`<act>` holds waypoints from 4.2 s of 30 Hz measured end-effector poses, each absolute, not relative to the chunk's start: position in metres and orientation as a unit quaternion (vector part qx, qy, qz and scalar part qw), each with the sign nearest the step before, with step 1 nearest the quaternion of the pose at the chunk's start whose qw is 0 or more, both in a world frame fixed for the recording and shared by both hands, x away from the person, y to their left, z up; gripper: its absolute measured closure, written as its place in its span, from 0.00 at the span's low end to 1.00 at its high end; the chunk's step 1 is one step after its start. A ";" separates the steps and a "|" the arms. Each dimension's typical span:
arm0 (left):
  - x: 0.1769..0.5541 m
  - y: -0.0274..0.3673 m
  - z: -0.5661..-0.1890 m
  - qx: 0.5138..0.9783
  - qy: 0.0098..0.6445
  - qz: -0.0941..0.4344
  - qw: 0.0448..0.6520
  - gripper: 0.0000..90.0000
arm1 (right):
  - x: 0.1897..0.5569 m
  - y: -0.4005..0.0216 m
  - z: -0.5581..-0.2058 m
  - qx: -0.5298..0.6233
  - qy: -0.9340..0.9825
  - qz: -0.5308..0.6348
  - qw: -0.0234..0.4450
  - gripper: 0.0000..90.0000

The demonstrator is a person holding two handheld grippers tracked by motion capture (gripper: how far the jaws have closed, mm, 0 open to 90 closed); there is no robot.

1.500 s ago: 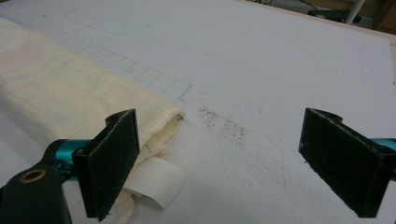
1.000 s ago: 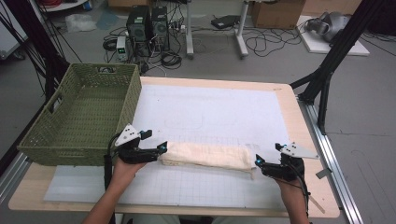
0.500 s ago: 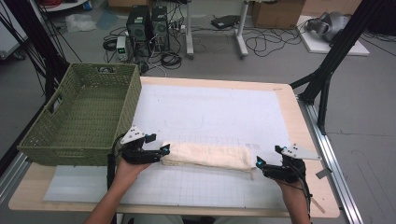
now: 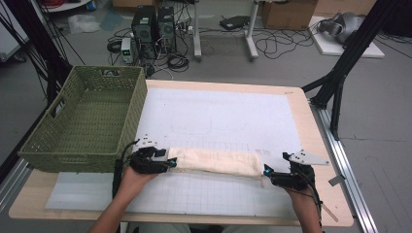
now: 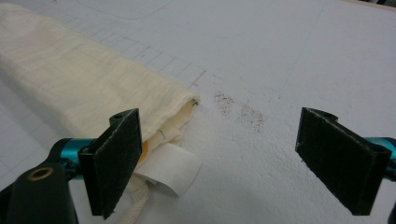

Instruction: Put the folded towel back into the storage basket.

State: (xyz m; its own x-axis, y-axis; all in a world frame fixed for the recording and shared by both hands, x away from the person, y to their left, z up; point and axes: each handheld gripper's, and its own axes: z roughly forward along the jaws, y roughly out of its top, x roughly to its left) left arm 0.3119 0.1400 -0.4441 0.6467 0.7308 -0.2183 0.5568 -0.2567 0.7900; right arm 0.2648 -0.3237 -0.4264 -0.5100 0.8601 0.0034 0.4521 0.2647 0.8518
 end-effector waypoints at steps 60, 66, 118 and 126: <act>0.302 0.130 -0.442 0.803 0.355 0.108 0.467 0.91 | 0.273 -0.277 -0.443 0.437 0.810 0.370 0.128 0.72; 0.302 0.129 -0.442 0.802 0.352 0.112 0.470 0.91 | 0.274 -0.275 -0.444 0.433 0.810 0.381 0.109 0.88; 0.281 0.180 -0.346 0.726 0.325 0.211 0.568 0.92 | 0.318 -0.242 -0.344 0.373 0.790 0.441 0.208 0.91; 0.274 0.206 -0.327 0.714 0.328 0.234 0.572 0.92 | 0.341 -0.211 -0.325 0.346 0.797 0.449 0.211 0.91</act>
State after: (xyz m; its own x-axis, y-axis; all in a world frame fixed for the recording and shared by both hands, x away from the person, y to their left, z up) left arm 0.2742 0.2056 -0.3268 0.6750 0.7367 -0.0411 0.2009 -0.1299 0.9710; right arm 0.3415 -0.2110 -0.3245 -0.6716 0.7405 -0.0250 0.3626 0.3579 0.8605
